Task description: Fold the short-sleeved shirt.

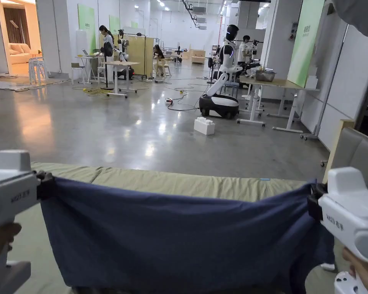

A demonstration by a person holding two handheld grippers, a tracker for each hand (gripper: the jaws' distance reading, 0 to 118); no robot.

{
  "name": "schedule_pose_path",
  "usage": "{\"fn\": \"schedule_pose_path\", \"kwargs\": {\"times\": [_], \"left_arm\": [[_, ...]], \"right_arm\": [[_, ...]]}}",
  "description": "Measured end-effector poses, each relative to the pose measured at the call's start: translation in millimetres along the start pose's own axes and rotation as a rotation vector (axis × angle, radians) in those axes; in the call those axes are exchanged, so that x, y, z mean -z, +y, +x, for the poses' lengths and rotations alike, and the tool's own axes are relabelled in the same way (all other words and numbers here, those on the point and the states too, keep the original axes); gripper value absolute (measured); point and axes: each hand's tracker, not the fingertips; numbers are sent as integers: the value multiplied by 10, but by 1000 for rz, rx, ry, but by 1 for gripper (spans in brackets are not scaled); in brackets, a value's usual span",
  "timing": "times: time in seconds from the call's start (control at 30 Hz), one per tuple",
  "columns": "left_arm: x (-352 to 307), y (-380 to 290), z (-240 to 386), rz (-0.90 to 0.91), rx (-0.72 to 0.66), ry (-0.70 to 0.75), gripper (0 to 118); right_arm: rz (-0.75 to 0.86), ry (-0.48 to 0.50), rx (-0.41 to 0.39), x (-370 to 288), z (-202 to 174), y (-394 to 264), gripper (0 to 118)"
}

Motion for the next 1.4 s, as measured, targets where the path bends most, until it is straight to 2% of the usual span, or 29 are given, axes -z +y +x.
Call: {"fn": "schedule_pose_path", "kwargs": {"times": [0.2,0.6,0.7,0.87,0.93,1.13,1.23,1.3,1.33,1.4], "left_arm": [[-419,-867,-100,-101,-21,-14,5],[-843,-2223,-276,-415,-20,-21,5],[-851,-2475,-326,-498,-26,-16,5],[-754,-2752,-419,-639,-28,-2,5],[-681,-2861,-459,-656,-15,0,5],[-406,-3247,-496,-830,22,15,5],[-448,-3316,-457,-780,5,31,5],[-451,-3318,-455,-783,-1,35,5],[-443,-3301,-467,-784,-5,32,6],[-445,-3247,-476,-790,-8,37,13]], "right_arm": [[-128,47,-34,-517,-228,-756,5],[-511,164,20,-1126,-612,-2205,5],[-587,186,18,-1171,-672,-2482,5],[-698,206,-64,-1145,-736,-2815,5],[-707,214,-44,-1113,-746,-2912,5],[-776,207,-54,-984,-843,-3125,5],[-823,213,-67,-928,-918,-3255,6],[-817,200,-62,-913,-940,-3285,9],[-817,194,-63,-913,-944,-3269,15],[-817,159,-65,-908,-934,-3187,43]]}}
